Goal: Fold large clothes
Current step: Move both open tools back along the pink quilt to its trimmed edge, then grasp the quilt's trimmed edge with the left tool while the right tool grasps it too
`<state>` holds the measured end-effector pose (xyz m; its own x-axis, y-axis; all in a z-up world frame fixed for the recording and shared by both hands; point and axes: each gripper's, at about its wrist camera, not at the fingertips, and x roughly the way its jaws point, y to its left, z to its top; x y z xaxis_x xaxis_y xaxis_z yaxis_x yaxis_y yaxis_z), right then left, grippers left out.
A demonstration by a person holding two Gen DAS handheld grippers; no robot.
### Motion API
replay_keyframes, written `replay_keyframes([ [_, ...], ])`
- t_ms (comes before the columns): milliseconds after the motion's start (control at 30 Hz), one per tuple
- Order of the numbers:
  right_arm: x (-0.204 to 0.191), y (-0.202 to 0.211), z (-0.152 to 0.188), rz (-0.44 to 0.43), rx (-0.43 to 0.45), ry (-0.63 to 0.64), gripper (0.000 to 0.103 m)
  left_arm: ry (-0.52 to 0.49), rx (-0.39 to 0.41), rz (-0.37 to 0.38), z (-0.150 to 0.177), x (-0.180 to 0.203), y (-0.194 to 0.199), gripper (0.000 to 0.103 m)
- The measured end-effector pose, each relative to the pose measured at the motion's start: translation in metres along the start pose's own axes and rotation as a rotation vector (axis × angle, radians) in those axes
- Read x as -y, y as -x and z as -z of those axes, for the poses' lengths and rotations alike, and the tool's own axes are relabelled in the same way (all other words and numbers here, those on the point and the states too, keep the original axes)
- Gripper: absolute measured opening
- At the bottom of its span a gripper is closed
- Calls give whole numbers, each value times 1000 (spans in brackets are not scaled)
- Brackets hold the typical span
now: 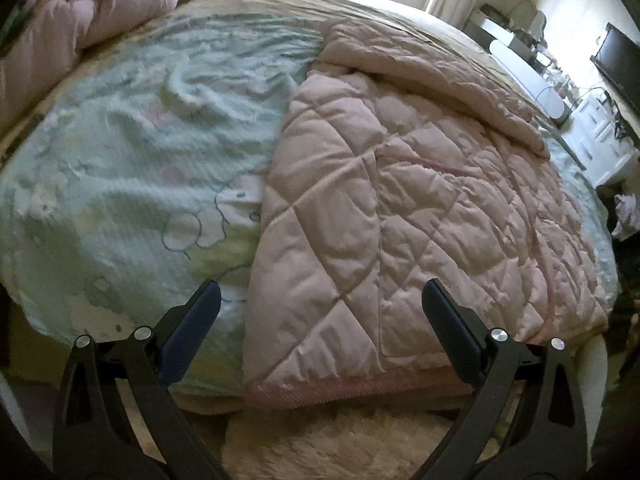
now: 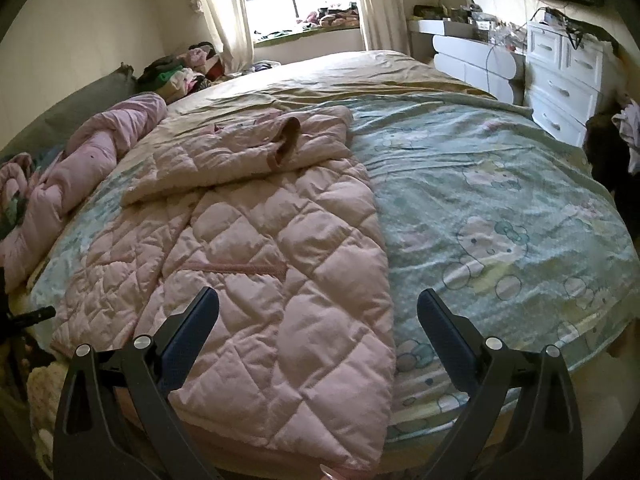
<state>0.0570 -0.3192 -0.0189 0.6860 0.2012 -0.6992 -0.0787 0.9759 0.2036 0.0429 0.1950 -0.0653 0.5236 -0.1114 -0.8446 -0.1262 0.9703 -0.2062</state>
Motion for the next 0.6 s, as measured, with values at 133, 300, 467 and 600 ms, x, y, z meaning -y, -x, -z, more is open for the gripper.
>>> replay_keyframes([
  [133,5,0,5,1,-15,1,99,6,-18,18,6,-2,-5,94],
  [300,8,-3,11,3,-40,5,99,18,-45,28,12,-7,-13,94],
  [467,8,-6,17,9,-64,21,99,43,-75,59,17,-13,-23,82],
  [600,8,-8,19,6,-76,25,99,47,-85,68,20,-15,-31,80],
])
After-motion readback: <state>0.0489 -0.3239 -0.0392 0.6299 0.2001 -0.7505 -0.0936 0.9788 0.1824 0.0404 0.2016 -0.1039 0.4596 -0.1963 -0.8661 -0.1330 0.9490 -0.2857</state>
